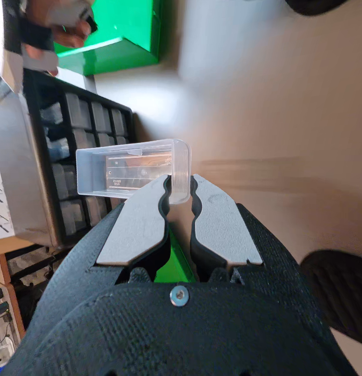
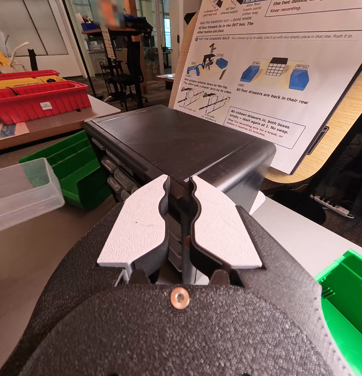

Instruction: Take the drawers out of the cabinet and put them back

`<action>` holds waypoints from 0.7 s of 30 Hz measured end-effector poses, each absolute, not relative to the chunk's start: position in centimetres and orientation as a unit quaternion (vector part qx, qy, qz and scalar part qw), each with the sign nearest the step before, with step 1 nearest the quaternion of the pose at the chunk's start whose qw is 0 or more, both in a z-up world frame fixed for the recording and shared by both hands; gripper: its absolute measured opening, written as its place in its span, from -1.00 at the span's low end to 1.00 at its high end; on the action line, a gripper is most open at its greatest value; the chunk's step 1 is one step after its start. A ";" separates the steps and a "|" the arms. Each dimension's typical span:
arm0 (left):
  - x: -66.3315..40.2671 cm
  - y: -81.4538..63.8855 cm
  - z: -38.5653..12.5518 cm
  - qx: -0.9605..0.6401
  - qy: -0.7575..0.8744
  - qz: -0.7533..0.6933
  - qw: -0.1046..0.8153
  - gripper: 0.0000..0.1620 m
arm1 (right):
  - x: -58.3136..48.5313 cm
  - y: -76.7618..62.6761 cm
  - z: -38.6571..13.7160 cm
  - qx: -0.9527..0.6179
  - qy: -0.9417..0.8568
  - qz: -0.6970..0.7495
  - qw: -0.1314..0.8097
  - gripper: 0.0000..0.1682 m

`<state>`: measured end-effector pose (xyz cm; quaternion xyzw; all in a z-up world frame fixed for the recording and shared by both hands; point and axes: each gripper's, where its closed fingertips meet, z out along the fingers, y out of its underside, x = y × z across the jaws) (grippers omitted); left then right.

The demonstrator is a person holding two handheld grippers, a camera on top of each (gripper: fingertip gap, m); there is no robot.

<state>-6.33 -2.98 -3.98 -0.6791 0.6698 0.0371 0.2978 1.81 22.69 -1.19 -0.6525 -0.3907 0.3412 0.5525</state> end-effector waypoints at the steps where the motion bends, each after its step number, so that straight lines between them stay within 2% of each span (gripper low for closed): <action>1: -5.5 -2.2 -3.8 -0.677 0.667 0.034 0.309 -0.78 | 1.8 22.7 -1.2 -0.652 -0.391 0.342 0.552 -0.79; 7: -2.4 2.7 -4.3 -0.682 0.641 -0.020 0.351 -0.78 | 1.8 22.7 -1.2 -0.651 -0.391 0.347 0.550 -0.79; 21: -0.9 6.9 -4.2 -0.660 0.647 -0.008 0.381 -0.77 | 1.9 22.8 -1.1 -0.648 -0.386 0.361 0.548 -0.81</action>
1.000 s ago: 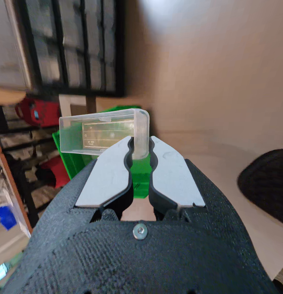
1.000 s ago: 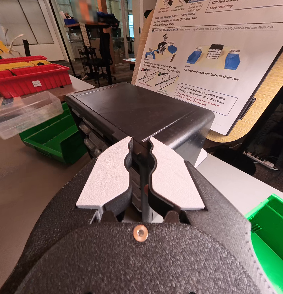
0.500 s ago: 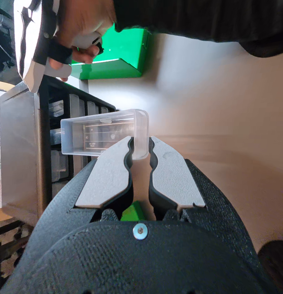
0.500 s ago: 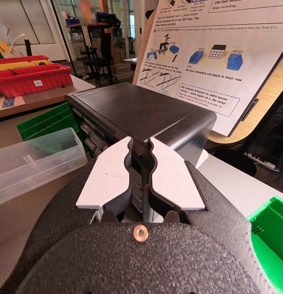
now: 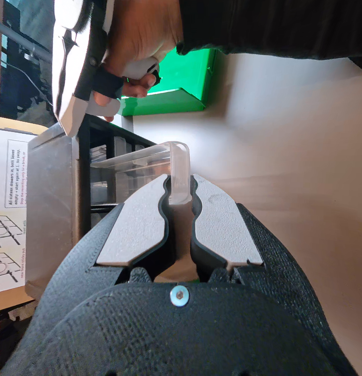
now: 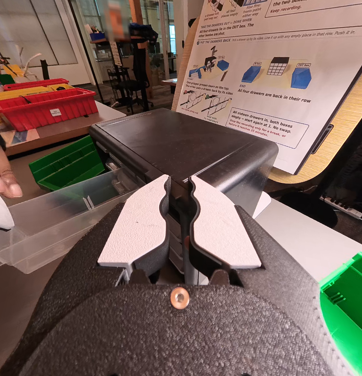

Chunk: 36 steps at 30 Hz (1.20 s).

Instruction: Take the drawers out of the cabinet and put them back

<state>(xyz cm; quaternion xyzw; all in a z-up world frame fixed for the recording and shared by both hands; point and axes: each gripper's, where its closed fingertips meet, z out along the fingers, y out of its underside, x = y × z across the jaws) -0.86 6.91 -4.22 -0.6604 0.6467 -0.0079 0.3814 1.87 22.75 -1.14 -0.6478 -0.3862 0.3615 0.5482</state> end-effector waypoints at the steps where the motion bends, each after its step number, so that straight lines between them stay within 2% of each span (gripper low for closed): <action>1: -0.8 6.9 -3.9 -0.658 0.646 -0.006 0.386 -0.77 | 1.9 22.8 -1.1 -0.648 -0.386 0.361 0.548 -0.81; 21: -0.7 7.2 -4.9 -0.589 0.682 0.089 0.424 -0.77 | 1.9 22.8 -1.1 -0.647 -0.387 0.365 0.547 -0.81; 36: -1.3 6.9 -3.7 -0.550 0.676 0.125 0.475 -0.78 | 1.9 22.8 -1.1 -0.645 -0.386 0.371 0.546 -0.82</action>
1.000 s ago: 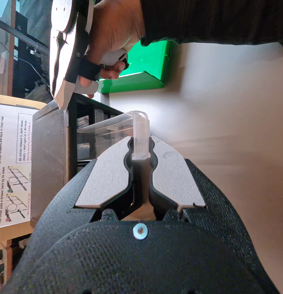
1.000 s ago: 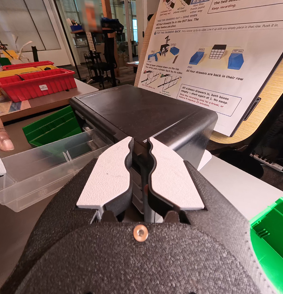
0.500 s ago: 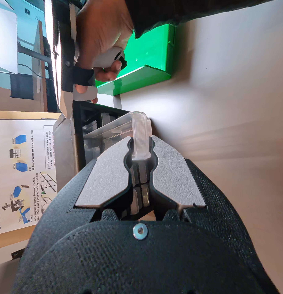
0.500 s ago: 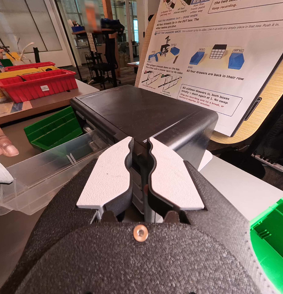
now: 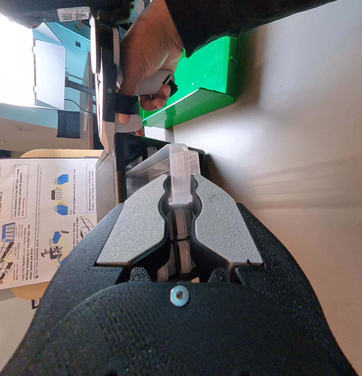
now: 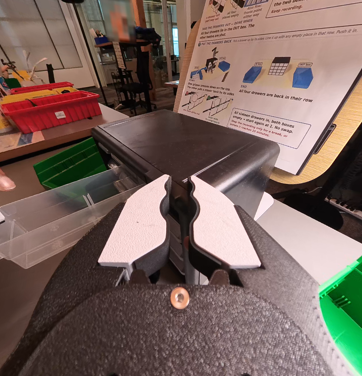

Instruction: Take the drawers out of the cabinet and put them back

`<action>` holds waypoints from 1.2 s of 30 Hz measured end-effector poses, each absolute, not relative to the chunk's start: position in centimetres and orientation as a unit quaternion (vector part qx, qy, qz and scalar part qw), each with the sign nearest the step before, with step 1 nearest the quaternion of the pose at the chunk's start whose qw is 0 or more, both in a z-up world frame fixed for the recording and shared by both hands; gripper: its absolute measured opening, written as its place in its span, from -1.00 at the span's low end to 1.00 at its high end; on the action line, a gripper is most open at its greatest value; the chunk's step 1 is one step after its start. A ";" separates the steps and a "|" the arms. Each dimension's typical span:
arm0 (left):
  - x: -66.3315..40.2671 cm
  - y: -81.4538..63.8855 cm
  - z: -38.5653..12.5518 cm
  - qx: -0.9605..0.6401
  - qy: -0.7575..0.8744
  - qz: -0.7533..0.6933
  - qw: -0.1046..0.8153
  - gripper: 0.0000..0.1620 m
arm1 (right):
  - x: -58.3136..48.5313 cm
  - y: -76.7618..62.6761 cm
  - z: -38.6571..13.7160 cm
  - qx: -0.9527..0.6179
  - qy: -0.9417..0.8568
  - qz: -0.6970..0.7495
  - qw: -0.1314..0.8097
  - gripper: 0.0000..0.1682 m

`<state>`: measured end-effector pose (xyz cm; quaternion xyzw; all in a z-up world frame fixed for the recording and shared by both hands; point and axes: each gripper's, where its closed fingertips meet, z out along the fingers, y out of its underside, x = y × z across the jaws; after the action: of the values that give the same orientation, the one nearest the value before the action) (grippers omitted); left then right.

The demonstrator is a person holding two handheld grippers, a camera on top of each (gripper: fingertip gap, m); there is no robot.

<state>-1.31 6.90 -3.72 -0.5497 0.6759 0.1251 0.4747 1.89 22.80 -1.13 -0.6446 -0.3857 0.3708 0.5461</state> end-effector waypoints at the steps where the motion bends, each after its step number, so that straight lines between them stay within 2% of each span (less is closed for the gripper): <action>1: -1.3 6.9 -3.8 -0.547 0.677 0.128 0.476 -0.78 | 1.9 22.8 -1.1 -0.645 -0.386 0.370 0.546 -0.82; 14: -1.0 7.0 -5.2 -0.508 0.704 0.169 0.467 -0.78 | 1.9 22.8 -1.1 -0.644 -0.387 0.371 0.546 -0.82; 36: -2.7 6.7 -4.9 -0.523 0.682 0.190 0.474 -0.78 | 1.9 22.8 -1.1 -0.642 -0.390 0.372 0.545 -0.82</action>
<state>-2.74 6.72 -4.87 -0.5228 0.6824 0.1899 0.4744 1.91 22.76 -1.12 -0.6421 -0.3904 0.3723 0.5447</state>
